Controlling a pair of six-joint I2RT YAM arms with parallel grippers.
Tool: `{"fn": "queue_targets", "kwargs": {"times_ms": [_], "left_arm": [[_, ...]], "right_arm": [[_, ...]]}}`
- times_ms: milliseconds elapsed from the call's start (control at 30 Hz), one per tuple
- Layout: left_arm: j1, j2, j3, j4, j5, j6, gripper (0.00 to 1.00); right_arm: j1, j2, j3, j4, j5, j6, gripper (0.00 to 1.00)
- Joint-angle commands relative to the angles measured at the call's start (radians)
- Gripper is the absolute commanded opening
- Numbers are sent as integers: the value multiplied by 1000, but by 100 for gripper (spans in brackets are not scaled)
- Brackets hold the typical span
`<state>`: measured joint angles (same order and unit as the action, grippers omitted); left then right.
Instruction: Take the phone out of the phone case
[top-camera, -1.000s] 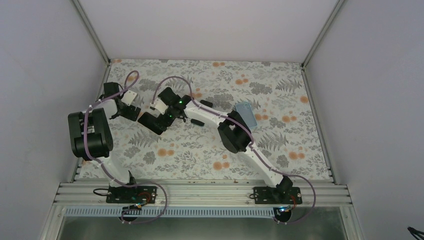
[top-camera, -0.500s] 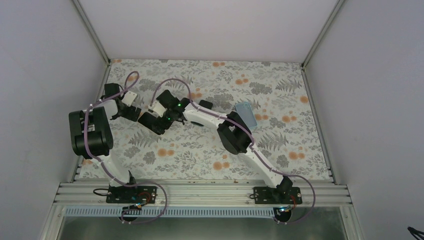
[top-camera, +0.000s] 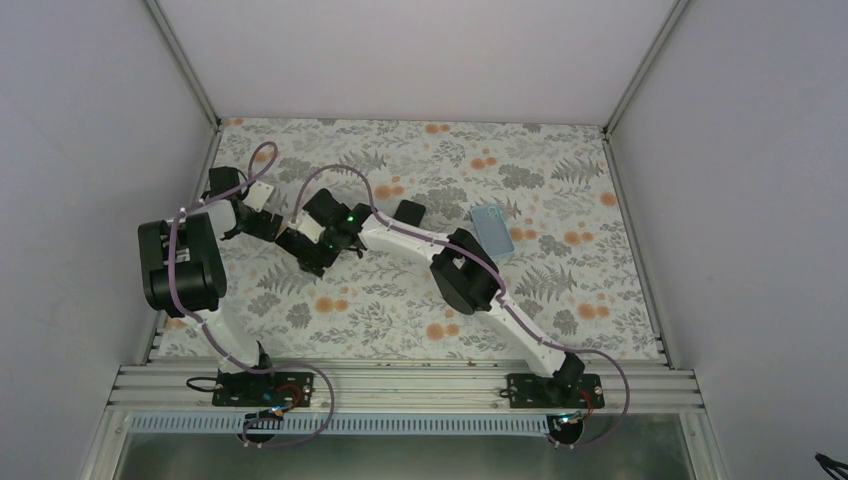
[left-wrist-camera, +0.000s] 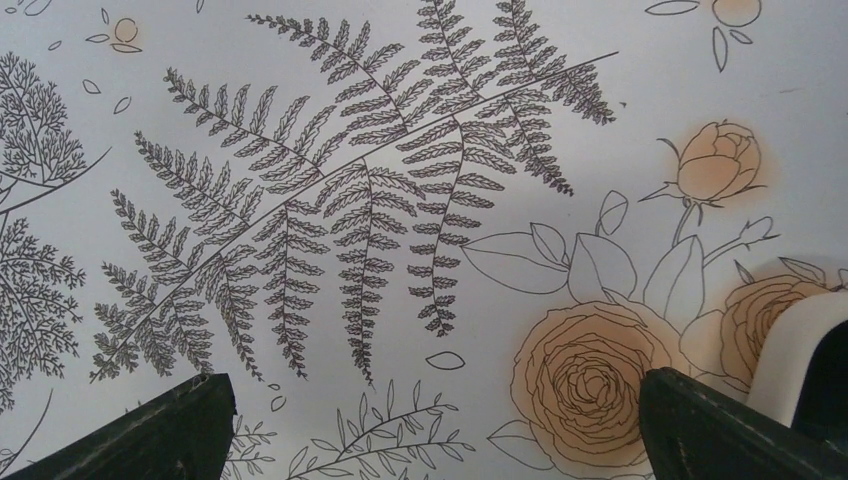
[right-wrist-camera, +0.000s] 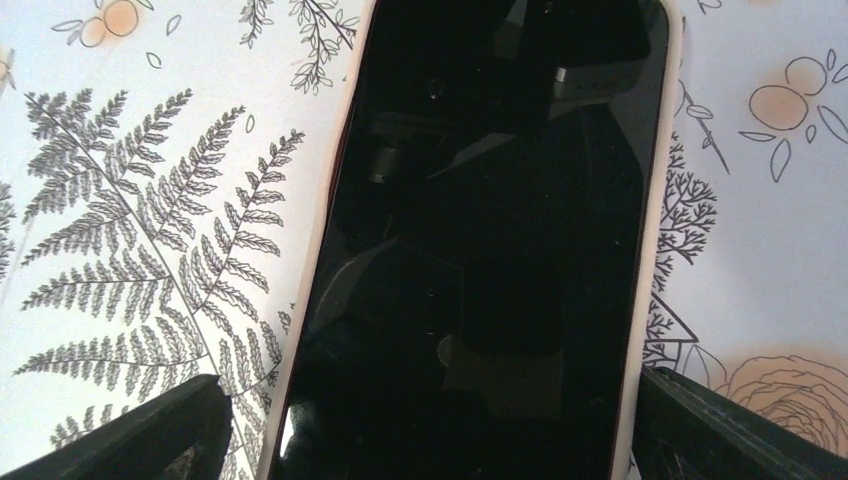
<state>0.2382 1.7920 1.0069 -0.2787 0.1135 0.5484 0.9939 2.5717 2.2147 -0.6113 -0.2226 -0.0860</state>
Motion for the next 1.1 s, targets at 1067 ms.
{"fn": "queue_targets", "kwargs": {"times_ms": [1067], "left_arm": [[19, 97, 139, -413, 679, 11, 100]], "right_arm": [[-5, -289, -343, 163, 363, -159, 70]]}}
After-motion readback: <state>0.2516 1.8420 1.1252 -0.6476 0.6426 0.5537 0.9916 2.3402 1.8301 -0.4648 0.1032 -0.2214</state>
